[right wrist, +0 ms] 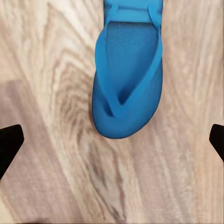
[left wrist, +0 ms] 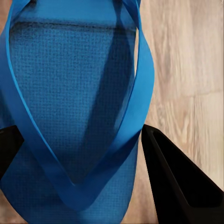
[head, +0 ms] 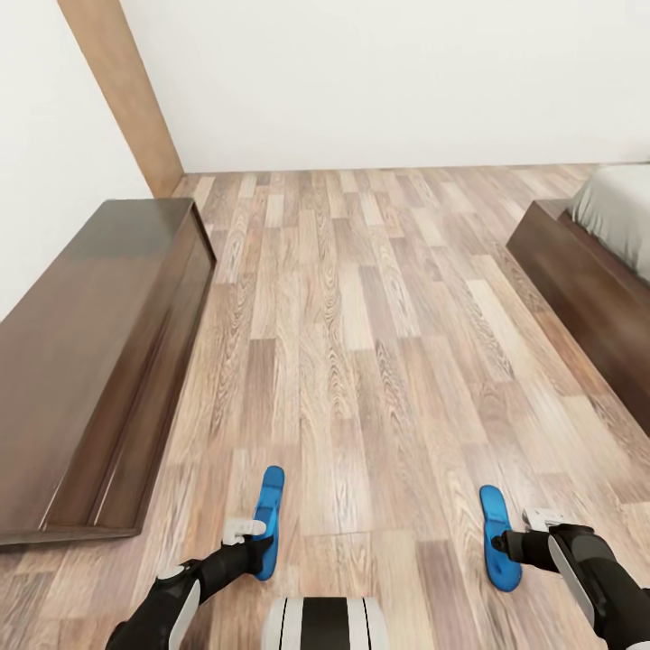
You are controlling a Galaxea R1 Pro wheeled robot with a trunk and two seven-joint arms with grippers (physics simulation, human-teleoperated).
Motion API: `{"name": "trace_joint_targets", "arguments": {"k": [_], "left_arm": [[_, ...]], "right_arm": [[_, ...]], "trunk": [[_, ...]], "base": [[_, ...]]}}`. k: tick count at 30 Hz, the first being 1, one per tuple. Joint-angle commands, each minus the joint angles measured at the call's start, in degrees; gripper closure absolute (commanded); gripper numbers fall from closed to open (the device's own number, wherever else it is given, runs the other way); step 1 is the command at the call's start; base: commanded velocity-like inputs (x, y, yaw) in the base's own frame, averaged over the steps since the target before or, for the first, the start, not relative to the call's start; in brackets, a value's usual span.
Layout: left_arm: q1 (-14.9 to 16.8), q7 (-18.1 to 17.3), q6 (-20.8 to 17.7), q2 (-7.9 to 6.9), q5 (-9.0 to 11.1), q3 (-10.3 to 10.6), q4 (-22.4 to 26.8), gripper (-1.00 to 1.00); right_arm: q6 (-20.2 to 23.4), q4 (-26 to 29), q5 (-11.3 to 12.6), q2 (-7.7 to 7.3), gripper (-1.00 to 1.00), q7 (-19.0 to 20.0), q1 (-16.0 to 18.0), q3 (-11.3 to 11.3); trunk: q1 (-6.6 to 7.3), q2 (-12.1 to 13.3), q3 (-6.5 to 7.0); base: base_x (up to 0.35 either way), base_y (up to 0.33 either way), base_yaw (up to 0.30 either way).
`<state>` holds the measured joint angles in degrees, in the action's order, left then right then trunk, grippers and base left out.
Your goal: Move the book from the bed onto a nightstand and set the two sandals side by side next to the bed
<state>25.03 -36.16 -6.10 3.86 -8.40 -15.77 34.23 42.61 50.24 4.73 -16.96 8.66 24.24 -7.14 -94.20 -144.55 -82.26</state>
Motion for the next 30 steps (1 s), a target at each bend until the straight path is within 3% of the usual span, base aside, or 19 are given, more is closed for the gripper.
{"name": "trace_joint_targets", "arguments": {"k": [1, 8, 18, 30], "left_arm": [[0.0, -0.6, -0.4, 0.1, -0.6, -0.5, 0.1, 1.0], [0.0, -0.6, -0.4, 0.16, -0.6, -0.4, 0.1, 1.0], [0.0, -0.6, -0.4, 0.19, -0.6, -0.3, 0.1, 1.0], [0.0, -0.6, -0.4, 0.19, -0.6, -0.3, 0.2, 1.0]], "right_arm": [[0.3, 0.1, 0.5, -0.01, -1.0, 0.0, 0.0, -0.1], [0.3, 0.1, 0.5, -0.01, -1.0, 0.0, 0.0, -0.1], [0.3, 0.1, 0.5, -0.01, -1.0, 0.0, 0.0, -0.1], [0.4, 0.2, 0.5, -0.01, -1.0, 0.0, 0.0, -0.2]], "trunk": [[-0.02, 0.0, -0.04], [-0.02, 0.0, -0.04], [-0.02, 0.0, -0.04], [-0.33, -0.2, -2.7]], "base": [[0.318, 0.0, 0.0], [0.314, 0.0, 0.0], [0.042, 0.0, 0.0], [0.0, 0.0, 0.0]]}}
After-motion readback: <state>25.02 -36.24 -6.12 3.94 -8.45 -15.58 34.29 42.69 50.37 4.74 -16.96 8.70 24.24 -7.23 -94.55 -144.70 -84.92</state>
